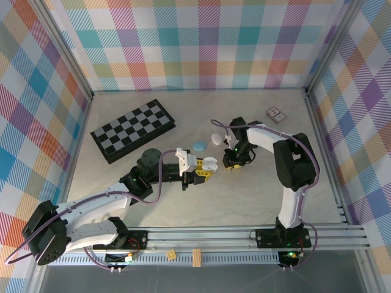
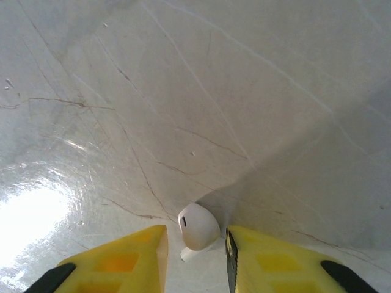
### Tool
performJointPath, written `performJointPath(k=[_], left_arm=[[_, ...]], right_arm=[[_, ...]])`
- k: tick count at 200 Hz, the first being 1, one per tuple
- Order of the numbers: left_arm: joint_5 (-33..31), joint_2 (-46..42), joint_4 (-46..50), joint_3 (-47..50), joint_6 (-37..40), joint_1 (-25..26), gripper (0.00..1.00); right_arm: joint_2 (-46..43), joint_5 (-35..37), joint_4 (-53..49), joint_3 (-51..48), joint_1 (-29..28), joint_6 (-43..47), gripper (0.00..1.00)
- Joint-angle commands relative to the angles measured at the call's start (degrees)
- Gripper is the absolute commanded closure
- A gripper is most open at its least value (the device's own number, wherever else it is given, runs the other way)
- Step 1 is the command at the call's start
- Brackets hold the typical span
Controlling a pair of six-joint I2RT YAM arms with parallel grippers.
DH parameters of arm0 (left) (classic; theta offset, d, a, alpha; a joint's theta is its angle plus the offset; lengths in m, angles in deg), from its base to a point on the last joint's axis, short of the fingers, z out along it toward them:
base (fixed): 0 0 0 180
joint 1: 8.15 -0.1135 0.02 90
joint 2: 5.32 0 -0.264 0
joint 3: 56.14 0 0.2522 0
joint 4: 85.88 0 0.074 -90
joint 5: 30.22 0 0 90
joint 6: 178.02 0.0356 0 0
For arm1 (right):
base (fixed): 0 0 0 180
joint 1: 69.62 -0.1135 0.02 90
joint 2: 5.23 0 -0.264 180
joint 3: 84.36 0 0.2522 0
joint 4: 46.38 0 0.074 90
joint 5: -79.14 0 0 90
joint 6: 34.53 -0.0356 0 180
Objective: Insert the wireless bluetooth earbuds into the charging case
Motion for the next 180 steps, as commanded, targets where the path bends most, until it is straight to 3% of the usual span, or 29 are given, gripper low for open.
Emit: performJointPath(k=[1, 180], left_arm=[[1.9, 0.1, -1.5, -2.1, 0.4, 0.3, 0.95], [2.6, 0.7, -2.4, -2.1, -0.9, 0.3, 0.95]], right_arm=[[1.5, -0.8, -0.4, 0.7, -0.2, -1.0, 0.68], [4.3, 0.9, 1.3, 1.1, -0.9, -5.7, 0.79]])
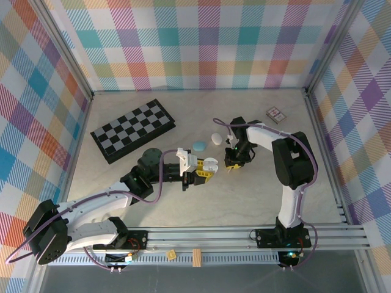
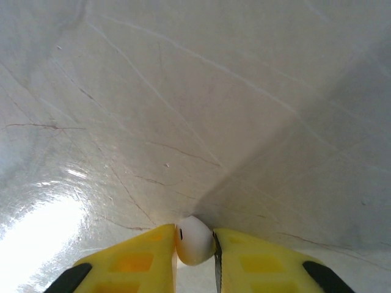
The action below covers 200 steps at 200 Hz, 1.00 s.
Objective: Insert the wireless bluetooth earbuds into the charging case
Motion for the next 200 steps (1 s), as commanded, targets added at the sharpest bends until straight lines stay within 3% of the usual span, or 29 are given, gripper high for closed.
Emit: performJointPath(k=[1, 62, 139, 200], left_arm=[[1.3, 0.3, -2.4, -1.8, -0.2, 0.4, 0.95], [-3.1, 0.5, -5.1, 0.9, -1.9, -0.5, 0.95], [-3.2, 3.4, -8.1, 2.0, -4.1, -4.2, 0.95], [-2.7, 8.0, -7.2, 0.9, -4.6, -7.2, 0.95]], right_arm=[[2.7, 0.6, 2.0, -0.1, -1.2, 0.2, 0.79], [-9.0, 5.4, 9.2, -6.3, -2.4, 3.0, 0.8], [-36.3, 10.0, 19.4, -16.3, -5.0, 10.1, 0.81], [-50.5, 8.8, 15.0, -13.7, -8.1, 16.2, 0.82]])
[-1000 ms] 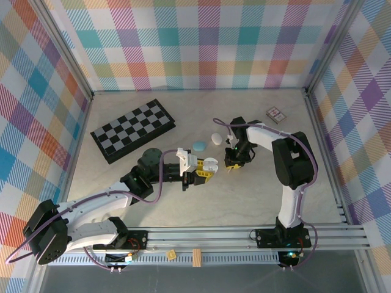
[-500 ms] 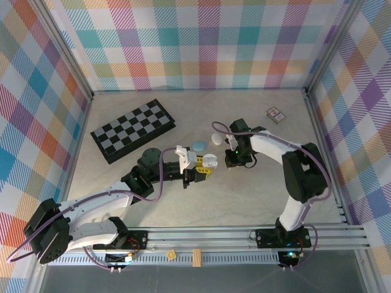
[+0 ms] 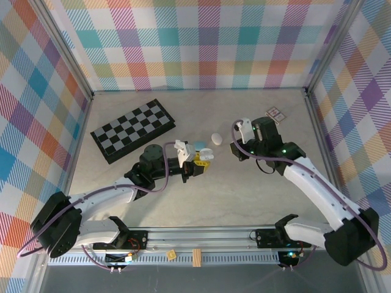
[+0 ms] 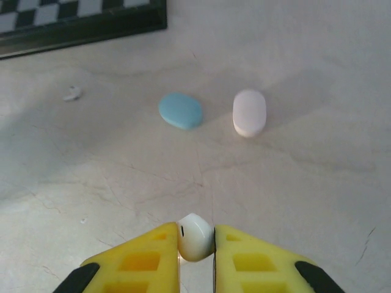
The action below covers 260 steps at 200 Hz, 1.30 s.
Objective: Insert the wireless bluetooth earbuds into the charging case
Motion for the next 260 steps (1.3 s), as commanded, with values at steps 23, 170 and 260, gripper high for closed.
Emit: performJointPath(k=[23, 170, 260], left_arm=[[2.3, 4.0, -1.5, -2.1, -0.4, -0.9, 0.95], [5.4, 5.3, -3.5, -3.2, -1.1, -0.8, 0.94], [4.1, 5.7, -3.2, -4.3, -1.4, -0.9, 0.94]], right_arm=[[-5.2, -0.5, -2.9, 3.4, -4.1, 6.6, 0.82], [-0.7, -6.4, 3.3, 5.3, -13.2, 7.7, 0.84], [-0.4, -7.8, 2.8, 4.3, -13.5, 7.9, 0.84]])
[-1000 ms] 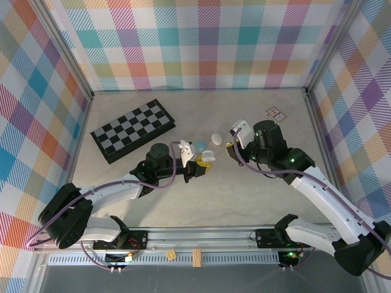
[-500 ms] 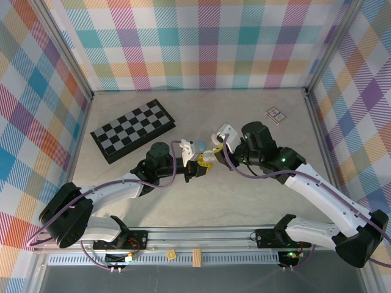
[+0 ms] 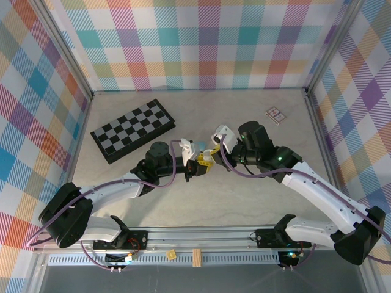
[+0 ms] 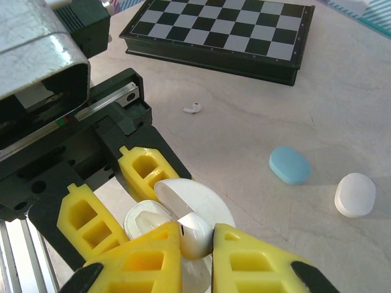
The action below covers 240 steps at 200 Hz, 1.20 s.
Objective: Insert the wireless bluetooth earbuds into the charging case
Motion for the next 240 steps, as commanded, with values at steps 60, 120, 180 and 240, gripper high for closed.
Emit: performJointPath(k=[60, 120, 180, 240], left_arm=[[-0.3, 0.3, -1.3, -2.7, -0.9, -0.4, 0.94], [-0.7, -0.1, -1.9, -2.7, -1.0, -0.5, 0.95], [-0.9, -0.1, -3.0, -2.6, -1.7, -0.5, 0.95], [-1.0, 0.0, -3.5, -2.0, -1.9, -0.8, 0.95]], right_arm=[[0.4, -4.1, 0.3, 0.4, -0.7, 1.0, 0.84], [0.7, -5.5, -2.5, 0.9, -1.0, 2.5, 0.81], [0.4, -6.5, -3.8, 1.0, -1.1, 3.9, 0.75], [-2.3, -1.0, -1.7, 1.0, -1.1, 1.0, 0.58]])
